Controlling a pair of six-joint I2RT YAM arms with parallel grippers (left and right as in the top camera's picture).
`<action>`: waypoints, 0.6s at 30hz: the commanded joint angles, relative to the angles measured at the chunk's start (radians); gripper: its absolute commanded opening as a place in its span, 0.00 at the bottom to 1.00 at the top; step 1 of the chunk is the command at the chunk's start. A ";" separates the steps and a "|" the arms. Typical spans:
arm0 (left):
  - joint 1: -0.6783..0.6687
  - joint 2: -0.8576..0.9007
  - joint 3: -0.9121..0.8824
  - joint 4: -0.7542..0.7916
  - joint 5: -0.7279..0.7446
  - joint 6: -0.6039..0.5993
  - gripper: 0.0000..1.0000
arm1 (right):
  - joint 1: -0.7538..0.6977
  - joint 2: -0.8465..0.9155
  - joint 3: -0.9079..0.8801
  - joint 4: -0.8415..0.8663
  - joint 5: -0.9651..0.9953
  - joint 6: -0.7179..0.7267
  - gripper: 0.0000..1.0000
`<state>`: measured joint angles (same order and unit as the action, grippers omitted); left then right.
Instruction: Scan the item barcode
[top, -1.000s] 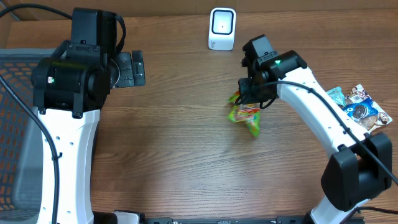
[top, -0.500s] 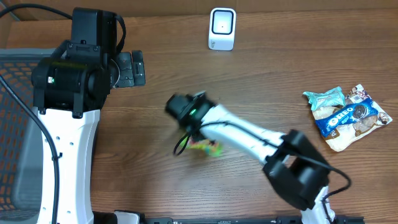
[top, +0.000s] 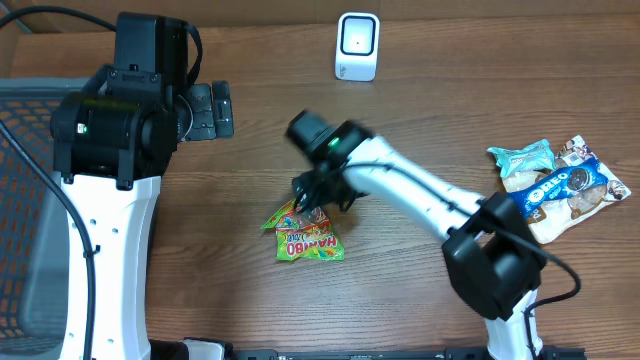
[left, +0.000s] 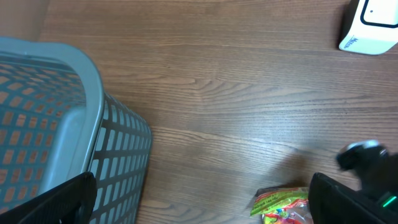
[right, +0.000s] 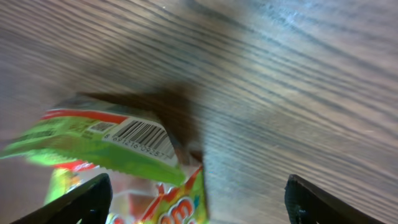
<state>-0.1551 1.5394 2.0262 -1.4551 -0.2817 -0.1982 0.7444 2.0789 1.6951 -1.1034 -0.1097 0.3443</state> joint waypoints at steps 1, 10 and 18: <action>0.004 0.005 0.012 0.000 -0.013 0.022 0.99 | -0.048 -0.006 -0.031 0.014 -0.285 -0.063 0.91; 0.004 0.005 0.012 0.000 -0.013 0.022 1.00 | -0.045 -0.005 -0.232 0.196 -0.443 -0.059 0.84; 0.004 0.005 0.012 0.000 -0.013 0.022 0.99 | -0.035 -0.001 -0.304 0.317 -0.443 0.151 0.56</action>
<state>-0.1551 1.5394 2.0262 -1.4551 -0.2817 -0.1982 0.7002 2.0804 1.4075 -0.8066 -0.5362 0.4114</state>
